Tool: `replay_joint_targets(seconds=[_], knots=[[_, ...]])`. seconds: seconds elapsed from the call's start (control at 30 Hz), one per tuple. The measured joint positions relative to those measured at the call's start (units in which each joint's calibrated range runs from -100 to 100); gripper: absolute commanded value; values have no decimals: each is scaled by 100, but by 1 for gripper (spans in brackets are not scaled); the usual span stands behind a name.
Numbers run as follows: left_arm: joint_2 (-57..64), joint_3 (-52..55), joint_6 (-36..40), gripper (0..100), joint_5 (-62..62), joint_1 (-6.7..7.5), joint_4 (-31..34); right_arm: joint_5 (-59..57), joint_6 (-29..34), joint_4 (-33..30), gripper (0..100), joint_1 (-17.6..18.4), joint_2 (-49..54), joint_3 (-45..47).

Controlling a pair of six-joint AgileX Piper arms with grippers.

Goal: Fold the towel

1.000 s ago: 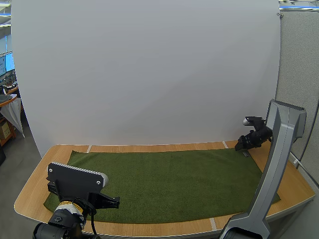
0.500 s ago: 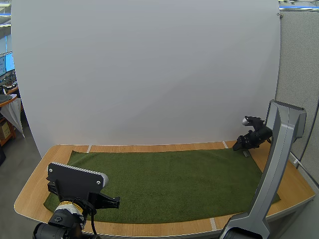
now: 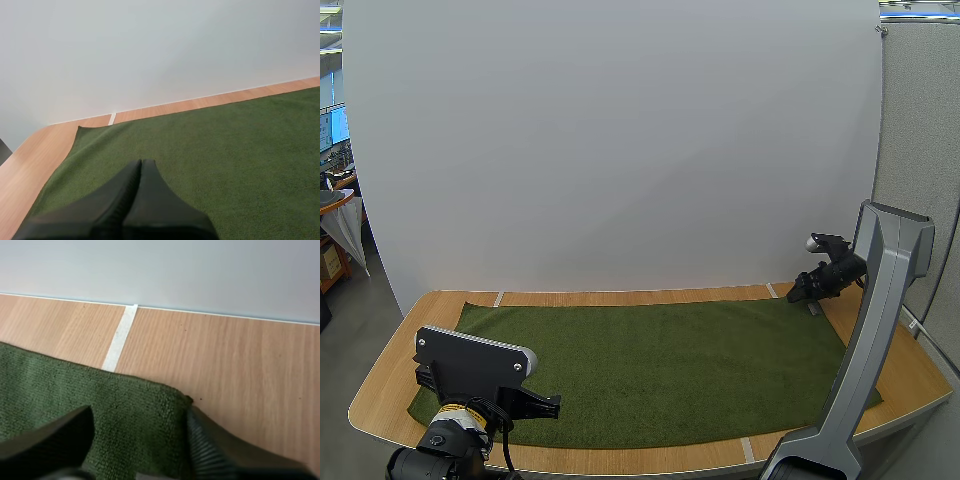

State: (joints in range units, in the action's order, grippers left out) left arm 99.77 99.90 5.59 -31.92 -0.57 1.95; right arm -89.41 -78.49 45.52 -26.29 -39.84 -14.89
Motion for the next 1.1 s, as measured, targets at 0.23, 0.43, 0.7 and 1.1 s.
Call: replay_joint_targets(seconds=[0.23,0.43,0.7,1.1], knots=[[0,0,0,0,0,0,0,-16,0,-10,72,0,0,0],[0,0,0,0,0,0,0,257,9,4,72,0,0,0],[0,0,0,0,0,0,0,334,9,163,69,-55,0,0],[0,0,0,0,0,0,0,353,9,187,57,-64,0,0]])
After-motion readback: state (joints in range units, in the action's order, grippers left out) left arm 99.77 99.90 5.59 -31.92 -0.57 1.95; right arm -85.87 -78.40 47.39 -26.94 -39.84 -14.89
